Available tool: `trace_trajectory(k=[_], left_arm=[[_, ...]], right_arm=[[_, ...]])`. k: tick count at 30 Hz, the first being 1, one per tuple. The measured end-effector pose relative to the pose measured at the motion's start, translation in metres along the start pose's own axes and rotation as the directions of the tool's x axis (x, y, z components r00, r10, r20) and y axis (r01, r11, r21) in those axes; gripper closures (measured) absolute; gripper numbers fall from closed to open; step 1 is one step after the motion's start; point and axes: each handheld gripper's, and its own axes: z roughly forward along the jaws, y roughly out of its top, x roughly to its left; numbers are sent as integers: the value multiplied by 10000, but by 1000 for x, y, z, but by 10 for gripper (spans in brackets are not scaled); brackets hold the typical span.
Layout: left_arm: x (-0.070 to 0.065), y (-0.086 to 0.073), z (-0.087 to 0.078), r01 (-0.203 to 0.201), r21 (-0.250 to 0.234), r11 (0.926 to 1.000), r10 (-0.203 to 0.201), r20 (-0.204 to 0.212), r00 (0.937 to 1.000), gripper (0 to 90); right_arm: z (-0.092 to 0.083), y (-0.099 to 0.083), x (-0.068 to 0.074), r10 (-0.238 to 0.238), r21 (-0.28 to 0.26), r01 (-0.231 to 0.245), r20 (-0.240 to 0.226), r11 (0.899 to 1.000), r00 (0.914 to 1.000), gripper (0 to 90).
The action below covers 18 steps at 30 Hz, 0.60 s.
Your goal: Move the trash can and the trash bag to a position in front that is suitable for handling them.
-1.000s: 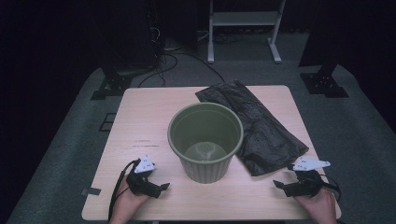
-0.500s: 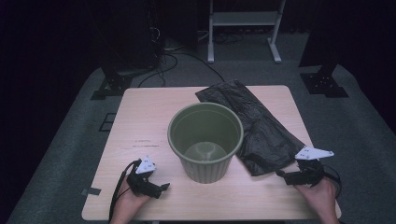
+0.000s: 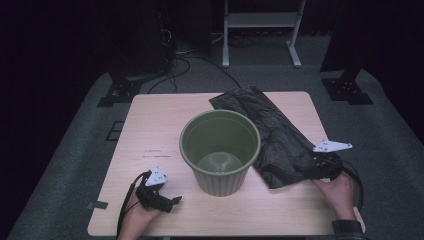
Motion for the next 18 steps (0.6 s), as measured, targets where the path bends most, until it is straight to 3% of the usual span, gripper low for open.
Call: trace_trajectory(k=[18], left_arm=[[0, 0, 0, 3, 1, 10000, -3, 6, 10000, 0]], right_arm=[[36, 5, -27, 434, 396, -453, 486, 9982, 9979, 129]])
